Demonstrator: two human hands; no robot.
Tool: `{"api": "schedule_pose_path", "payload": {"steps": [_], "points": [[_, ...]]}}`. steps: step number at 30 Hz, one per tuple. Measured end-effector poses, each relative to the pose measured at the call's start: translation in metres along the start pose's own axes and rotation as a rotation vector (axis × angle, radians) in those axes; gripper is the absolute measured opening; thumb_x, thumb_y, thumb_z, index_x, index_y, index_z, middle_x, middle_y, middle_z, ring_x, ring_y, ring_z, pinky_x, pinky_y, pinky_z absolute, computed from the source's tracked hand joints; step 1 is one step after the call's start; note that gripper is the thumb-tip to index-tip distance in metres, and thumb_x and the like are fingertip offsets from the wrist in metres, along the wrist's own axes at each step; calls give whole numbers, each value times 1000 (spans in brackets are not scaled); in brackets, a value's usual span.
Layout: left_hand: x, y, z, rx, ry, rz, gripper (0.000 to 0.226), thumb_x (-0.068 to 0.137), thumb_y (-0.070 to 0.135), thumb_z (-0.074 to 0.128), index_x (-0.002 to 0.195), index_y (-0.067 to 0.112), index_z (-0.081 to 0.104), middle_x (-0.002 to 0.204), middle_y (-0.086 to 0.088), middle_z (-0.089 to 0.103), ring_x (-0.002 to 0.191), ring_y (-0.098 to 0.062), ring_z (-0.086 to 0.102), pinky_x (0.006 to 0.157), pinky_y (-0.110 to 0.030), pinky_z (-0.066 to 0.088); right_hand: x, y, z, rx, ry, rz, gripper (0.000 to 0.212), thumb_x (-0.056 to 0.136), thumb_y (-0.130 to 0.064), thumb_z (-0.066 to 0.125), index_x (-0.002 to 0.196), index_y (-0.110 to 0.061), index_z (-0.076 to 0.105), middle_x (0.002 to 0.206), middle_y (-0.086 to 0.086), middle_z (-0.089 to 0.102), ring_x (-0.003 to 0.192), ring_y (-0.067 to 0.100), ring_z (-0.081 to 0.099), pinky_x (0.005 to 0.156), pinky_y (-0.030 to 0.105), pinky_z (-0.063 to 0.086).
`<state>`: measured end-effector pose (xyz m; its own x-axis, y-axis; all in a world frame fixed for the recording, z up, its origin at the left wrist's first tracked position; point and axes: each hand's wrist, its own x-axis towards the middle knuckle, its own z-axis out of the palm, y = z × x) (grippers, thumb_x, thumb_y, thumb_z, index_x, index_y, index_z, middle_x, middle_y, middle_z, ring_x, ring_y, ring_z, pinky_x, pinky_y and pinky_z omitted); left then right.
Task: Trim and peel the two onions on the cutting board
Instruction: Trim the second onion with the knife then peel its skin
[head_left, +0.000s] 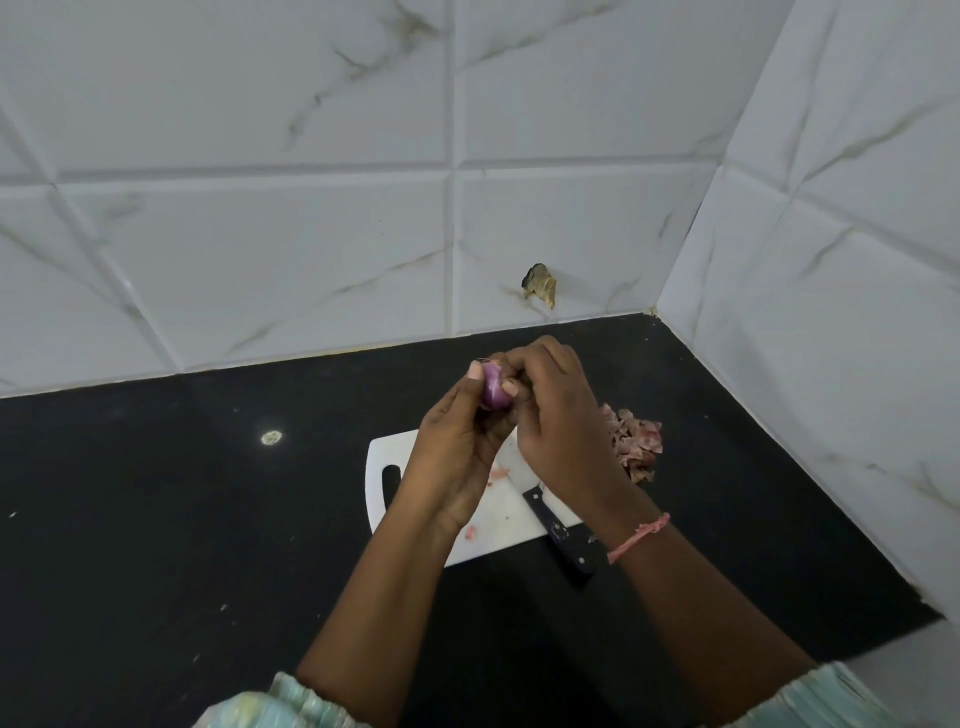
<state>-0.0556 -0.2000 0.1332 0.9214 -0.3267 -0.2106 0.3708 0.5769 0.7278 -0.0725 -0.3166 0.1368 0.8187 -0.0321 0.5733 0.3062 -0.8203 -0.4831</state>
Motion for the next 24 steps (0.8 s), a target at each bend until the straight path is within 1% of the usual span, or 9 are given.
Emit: {"api": "schedule_pose_path", "payload": {"steps": [2, 5, 7, 10, 13, 16, 20, 22, 24], "points": [[0, 3, 0, -46, -7, -9, 37, 100, 31, 51, 120, 4, 68, 112, -17, 73, 100, -21, 71, 87, -28, 60, 1, 3, -7, 186, -38, 67, 6, 92, -16, 52, 95, -16, 57, 93, -6, 56, 89, 7, 52, 77, 13, 42], [0, 8, 0, -66, -20, -6, 39, 101, 30, 51, 128, 4, 63, 124, -22, 67, 107, -25, 66, 93, -30, 58, -2, 5, -14, 347, 47, 214, 13, 96, -24, 59, 89, -14, 60, 83, -3, 61, 79, 10, 59, 69, 18, 50], [1, 7, 0, -76, -33, 11, 38, 102, 25, 50, 132, 3, 60, 126, -22, 66, 107, -25, 68, 93, -31, 58, -3, 1, -16, 361, 122, 218, 8, 90, -21, 68, 92, -16, 61, 86, -5, 64, 81, 8, 61, 69, 15, 51], [1, 6, 2, -100, -52, 28, 35, 101, 19, 51, 131, 3, 60, 119, -18, 70, 103, -22, 72, 87, -29, 60, -2, -5, -17, 380, 137, 158, 26, 87, -12, 72, 105, -24, 57, 99, -7, 64, 92, 4, 61, 77, 10, 49], [0, 6, 2, -74, -66, 53, 32, 101, 17, 50, 130, 7, 62, 121, -15, 71, 109, -23, 70, 88, -29, 59, -2, -7, -16, 379, 119, 119, 35, 87, -6, 71, 106, -27, 51, 100, -7, 62, 93, 5, 60, 79, 11, 49], [1, 3, 1, -53, -79, 86, 31, 102, 16, 50, 130, 9, 62, 126, -15, 68, 115, -24, 68, 90, -30, 58, -2, -9, -13, 376, 130, 112, 34, 88, -3, 68, 102, -28, 49, 100, -2, 61, 93, 10, 61, 81, 19, 53], [2, 0, 1, -56, -60, 109, 25, 102, 15, 51, 121, 11, 66, 120, -15, 70, 106, -21, 71, 84, -28, 59, -3, -9, -10, 351, 140, 90, 33, 87, 4, 63, 94, -25, 47, 95, 2, 59, 91, 19, 60, 79, 39, 55], [2, -2, 2, -60, -53, 119, 23, 101, 14, 51, 118, 12, 67, 115, -13, 71, 103, -20, 71, 84, -28, 59, -3, -8, -7, 335, 150, 84, 30, 86, 5, 62, 93, -20, 48, 93, 2, 58, 90, 20, 59, 77, 40, 54], [2, -3, 2, -70, -49, 123, 23, 101, 14, 52, 117, 11, 68, 114, -13, 72, 103, -20, 71, 87, -29, 59, -5, -6, -4, 296, 183, 69, 22, 86, 6, 63, 94, -12, 53, 92, 1, 58, 87, 15, 57, 75, 33, 53]]}}
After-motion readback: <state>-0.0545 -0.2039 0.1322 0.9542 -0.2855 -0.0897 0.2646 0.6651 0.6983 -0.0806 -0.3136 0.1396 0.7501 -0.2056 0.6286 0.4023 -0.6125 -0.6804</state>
